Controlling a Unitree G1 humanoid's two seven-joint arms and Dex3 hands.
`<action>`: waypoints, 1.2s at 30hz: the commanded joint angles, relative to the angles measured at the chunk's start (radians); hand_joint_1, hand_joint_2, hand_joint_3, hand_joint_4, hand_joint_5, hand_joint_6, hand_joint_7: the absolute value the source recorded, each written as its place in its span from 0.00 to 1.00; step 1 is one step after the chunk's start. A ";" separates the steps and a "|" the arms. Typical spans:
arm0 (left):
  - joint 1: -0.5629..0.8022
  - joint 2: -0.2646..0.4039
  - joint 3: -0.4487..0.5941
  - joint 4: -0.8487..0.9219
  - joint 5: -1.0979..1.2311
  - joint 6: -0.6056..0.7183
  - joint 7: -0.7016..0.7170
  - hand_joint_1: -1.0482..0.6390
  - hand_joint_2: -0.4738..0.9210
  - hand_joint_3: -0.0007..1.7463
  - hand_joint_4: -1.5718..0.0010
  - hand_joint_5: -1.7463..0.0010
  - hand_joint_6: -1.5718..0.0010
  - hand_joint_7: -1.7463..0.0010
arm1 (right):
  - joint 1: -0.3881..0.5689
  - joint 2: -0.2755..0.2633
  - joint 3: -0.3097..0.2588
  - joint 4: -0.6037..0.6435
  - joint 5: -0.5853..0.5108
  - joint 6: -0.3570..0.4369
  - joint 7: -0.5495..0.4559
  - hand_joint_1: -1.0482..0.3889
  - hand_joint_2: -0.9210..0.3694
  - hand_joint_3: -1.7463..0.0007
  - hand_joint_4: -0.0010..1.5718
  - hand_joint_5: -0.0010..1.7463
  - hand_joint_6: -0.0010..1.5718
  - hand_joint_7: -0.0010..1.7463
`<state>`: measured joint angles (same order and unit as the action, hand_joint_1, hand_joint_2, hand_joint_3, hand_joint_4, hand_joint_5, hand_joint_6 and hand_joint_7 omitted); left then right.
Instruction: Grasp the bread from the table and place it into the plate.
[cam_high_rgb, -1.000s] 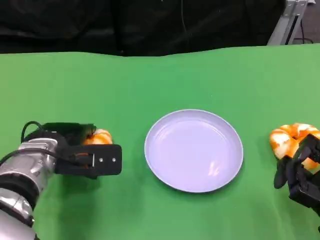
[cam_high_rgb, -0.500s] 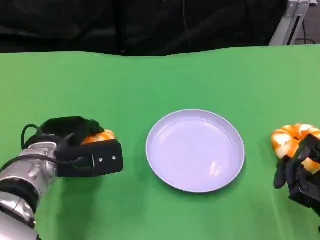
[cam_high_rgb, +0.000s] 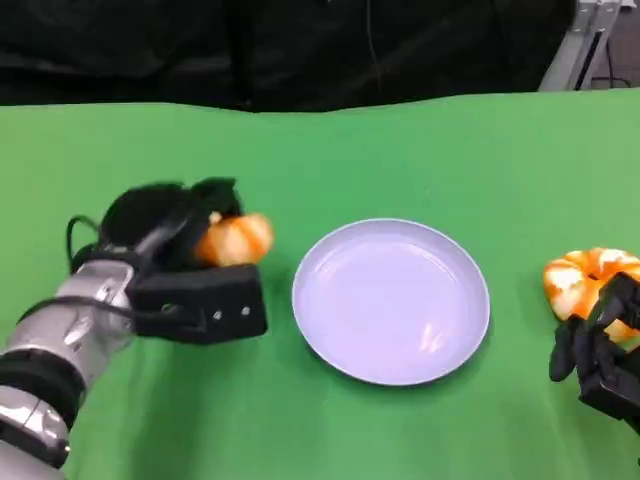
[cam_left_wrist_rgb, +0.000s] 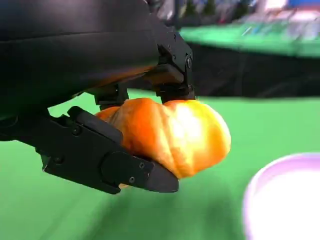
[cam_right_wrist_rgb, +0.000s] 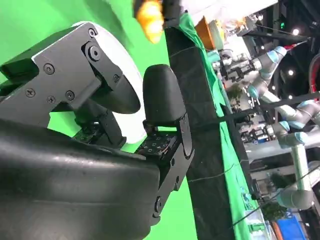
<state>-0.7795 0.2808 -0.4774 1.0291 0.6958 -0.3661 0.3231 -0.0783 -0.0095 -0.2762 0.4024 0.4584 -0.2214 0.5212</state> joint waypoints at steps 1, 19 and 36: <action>-0.017 0.011 0.010 -0.119 -0.013 -0.017 -0.038 0.59 0.99 0.19 0.59 0.00 0.60 0.11 | 0.004 -0.017 -0.010 -0.011 0.006 0.000 -0.001 0.71 0.38 0.15 0.59 1.00 0.49 0.98; -0.110 -0.222 -0.053 -0.135 -0.014 0.031 -0.190 0.58 1.00 0.08 0.56 0.03 0.44 0.46 | 0.008 -0.005 -0.004 -0.022 0.004 -0.005 -0.015 0.72 0.39 0.14 0.59 1.00 0.49 0.99; -0.128 -0.294 -0.149 0.107 0.056 -0.059 -0.046 0.59 1.00 0.14 0.57 0.04 0.57 0.22 | 0.026 0.003 0.004 -0.056 -0.003 0.002 -0.035 0.71 0.39 0.15 0.60 1.00 0.49 0.99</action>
<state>-0.8960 -0.0107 -0.6147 1.1190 0.7406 -0.4048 0.2374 -0.0641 0.0032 -0.2666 0.3642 0.4534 -0.2212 0.4927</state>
